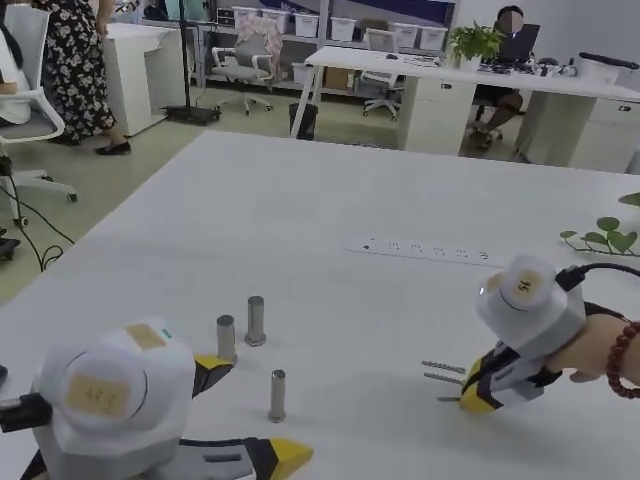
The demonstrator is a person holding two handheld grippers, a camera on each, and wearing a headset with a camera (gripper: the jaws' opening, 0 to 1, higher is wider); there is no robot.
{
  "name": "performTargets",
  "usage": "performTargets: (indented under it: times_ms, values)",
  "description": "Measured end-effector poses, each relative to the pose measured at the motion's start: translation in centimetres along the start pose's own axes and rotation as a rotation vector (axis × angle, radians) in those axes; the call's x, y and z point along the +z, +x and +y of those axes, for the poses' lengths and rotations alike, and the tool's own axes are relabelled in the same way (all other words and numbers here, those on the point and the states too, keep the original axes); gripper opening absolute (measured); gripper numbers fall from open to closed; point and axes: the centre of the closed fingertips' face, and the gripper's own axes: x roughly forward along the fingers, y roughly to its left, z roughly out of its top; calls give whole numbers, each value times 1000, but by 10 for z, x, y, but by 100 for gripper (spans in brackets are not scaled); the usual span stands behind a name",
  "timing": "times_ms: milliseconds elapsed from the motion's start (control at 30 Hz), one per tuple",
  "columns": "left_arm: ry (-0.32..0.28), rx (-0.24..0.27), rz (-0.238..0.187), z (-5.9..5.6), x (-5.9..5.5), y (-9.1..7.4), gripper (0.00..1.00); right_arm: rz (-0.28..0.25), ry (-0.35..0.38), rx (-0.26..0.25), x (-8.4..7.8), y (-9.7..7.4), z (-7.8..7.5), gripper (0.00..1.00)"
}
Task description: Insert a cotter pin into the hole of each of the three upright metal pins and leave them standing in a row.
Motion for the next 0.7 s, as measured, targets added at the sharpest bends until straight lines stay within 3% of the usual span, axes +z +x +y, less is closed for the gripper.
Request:
performTargets:
  times_ms: [367,700]
  values:
    - [9,-8,-1,-2,3,-1,68,58,-93,-8,-1,1,-1,4]
    - [1,-12,-4,-2,1,-1,66,38,-111,-41,1,-1,-4,1]
